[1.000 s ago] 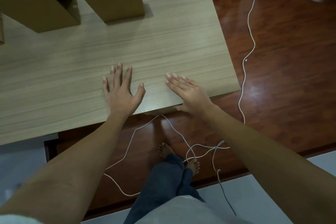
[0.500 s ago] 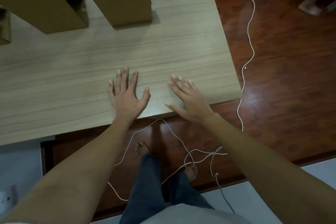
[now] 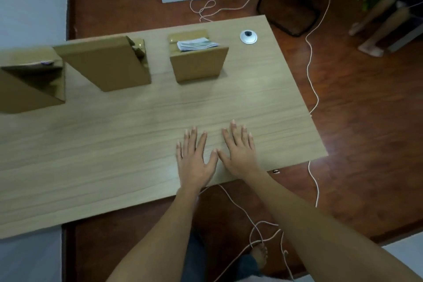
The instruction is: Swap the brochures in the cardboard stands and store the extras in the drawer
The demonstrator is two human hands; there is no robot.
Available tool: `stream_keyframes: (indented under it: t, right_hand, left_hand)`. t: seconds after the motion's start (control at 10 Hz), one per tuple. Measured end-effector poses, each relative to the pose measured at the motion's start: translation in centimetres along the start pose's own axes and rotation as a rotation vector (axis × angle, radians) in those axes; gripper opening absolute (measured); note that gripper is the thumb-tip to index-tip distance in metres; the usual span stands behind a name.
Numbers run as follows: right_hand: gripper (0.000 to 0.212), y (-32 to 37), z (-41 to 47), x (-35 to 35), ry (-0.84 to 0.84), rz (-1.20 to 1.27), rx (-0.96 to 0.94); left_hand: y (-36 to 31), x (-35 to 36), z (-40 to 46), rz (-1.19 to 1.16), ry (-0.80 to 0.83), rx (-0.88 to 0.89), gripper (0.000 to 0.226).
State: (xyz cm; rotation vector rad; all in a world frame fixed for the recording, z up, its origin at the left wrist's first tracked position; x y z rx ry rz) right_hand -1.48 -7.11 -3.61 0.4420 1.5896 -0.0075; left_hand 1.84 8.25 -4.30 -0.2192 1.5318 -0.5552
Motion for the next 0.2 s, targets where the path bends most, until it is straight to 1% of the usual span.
stream_keyframes:
  t: [0.1,0.2]
  right_hand:
    - [0.068,3.4,0.6,-0.2,-0.038,0.060,-0.002]
    - [0.067,7.2,1.0,-0.8,-0.069,0.092,-0.007]
  left_hand:
    - [2.3,-1.7,0.1,-0.075,0.045,-0.126,0.072]
    - [5.8,-5.3,0.7,-0.082,-0.004,-0.215,0.073]
Point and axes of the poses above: each hand's wrist, its own z-axis towards the middle knuckle, its own x-axis out of the palm, y = z × x, the point moved 5 cm from there along z, towards the middle knuckle, and after that the axes turned 12 degrees about -y, right-handed, at the moved point
